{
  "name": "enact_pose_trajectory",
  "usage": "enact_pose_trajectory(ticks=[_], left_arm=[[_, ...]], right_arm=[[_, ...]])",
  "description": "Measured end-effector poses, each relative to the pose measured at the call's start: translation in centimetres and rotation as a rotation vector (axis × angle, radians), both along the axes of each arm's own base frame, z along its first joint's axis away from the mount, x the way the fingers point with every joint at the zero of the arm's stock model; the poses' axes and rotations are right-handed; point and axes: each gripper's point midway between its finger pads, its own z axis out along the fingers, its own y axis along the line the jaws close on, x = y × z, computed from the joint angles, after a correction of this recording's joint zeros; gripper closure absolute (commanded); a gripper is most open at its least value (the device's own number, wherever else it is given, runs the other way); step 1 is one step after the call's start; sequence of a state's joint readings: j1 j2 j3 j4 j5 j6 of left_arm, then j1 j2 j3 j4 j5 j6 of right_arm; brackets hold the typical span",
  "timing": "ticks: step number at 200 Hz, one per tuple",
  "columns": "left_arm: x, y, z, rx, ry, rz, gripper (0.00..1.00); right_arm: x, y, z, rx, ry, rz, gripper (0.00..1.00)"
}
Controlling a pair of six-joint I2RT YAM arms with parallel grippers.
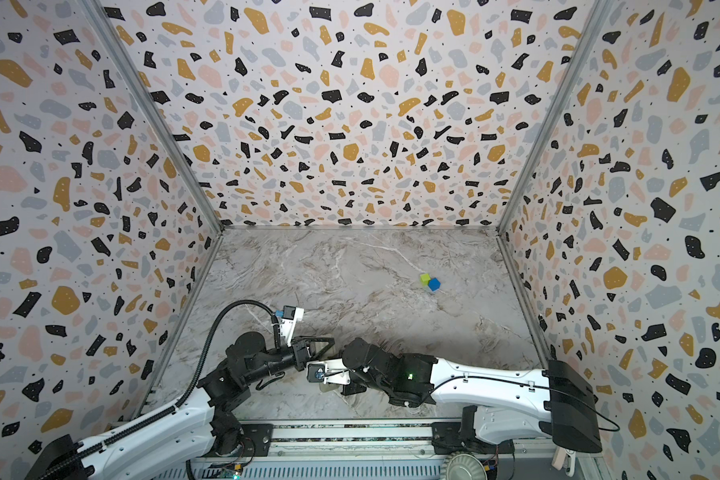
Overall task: Load the batteries into the remote control
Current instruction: 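Press the battery down into the compartment with the right gripper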
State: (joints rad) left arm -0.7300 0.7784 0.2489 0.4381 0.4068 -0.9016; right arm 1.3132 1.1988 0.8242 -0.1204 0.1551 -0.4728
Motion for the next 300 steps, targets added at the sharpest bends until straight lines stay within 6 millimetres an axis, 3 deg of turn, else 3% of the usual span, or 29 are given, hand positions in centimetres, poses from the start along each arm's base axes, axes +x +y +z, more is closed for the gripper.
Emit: enact_pose_trajectory(ticks=[125,300], left_arm=[[0.2,0.6,-1.7,0.064,0.029,0.028,1.0],[0.2,1.0,-3.0,0.108,0.054,0.045,1.0]], right_arm=[[0.2,0.7,-2.0,-0.054,0.038,0.017,0.84],[0.2,1.1,-3.4,-0.096,0.07,0.031,0.9]])
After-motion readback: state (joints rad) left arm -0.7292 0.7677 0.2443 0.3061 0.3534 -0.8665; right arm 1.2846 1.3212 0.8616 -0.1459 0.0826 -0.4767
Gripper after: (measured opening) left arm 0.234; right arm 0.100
